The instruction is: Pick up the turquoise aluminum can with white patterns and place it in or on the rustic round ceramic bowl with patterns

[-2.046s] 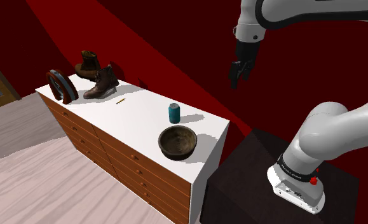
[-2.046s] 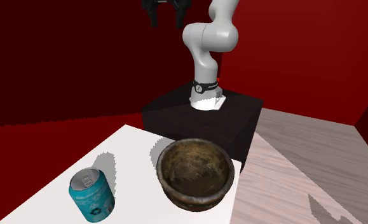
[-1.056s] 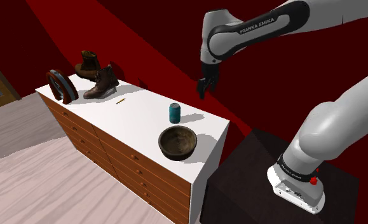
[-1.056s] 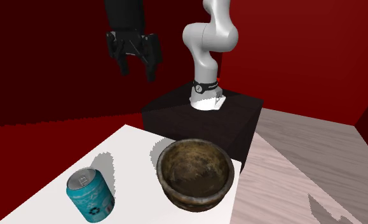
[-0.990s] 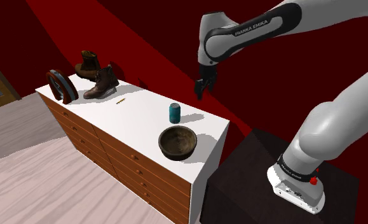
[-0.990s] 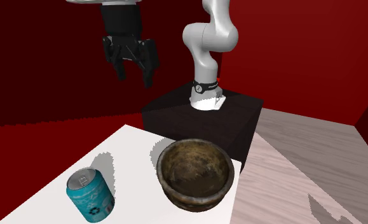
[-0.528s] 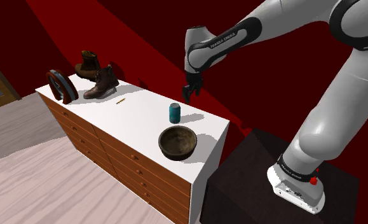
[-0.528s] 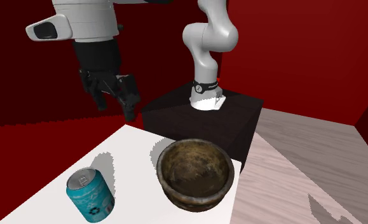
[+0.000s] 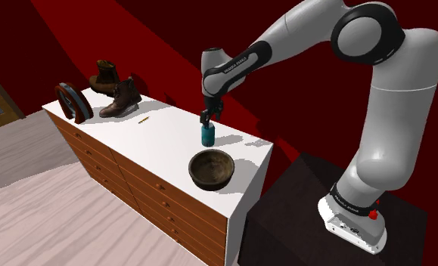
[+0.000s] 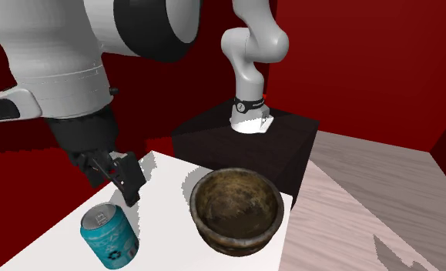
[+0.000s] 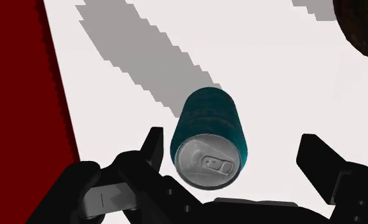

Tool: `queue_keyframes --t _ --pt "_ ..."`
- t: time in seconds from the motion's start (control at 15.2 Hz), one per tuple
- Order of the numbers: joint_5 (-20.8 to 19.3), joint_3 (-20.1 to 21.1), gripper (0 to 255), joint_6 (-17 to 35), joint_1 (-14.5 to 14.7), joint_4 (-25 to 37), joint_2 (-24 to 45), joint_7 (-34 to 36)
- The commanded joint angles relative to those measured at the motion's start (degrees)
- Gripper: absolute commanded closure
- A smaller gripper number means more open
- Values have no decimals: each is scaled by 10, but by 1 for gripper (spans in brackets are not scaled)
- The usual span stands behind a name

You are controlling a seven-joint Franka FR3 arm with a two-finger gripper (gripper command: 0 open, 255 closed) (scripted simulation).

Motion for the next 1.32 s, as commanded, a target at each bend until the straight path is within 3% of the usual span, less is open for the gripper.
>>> queue_keyframes --t 0.0,0.53,0.99,1.06,1.25 --pt "-4 -1 0 4 1 39 41 -4" --pt "-9 -3 0 50 4 29 77 -1" --pt "-9 -3 0 50 4 29 77 -1" --pt "-9 -3 255 50 4 29 77 -1" --pt "-9 -3 255 50 4 29 77 -1"
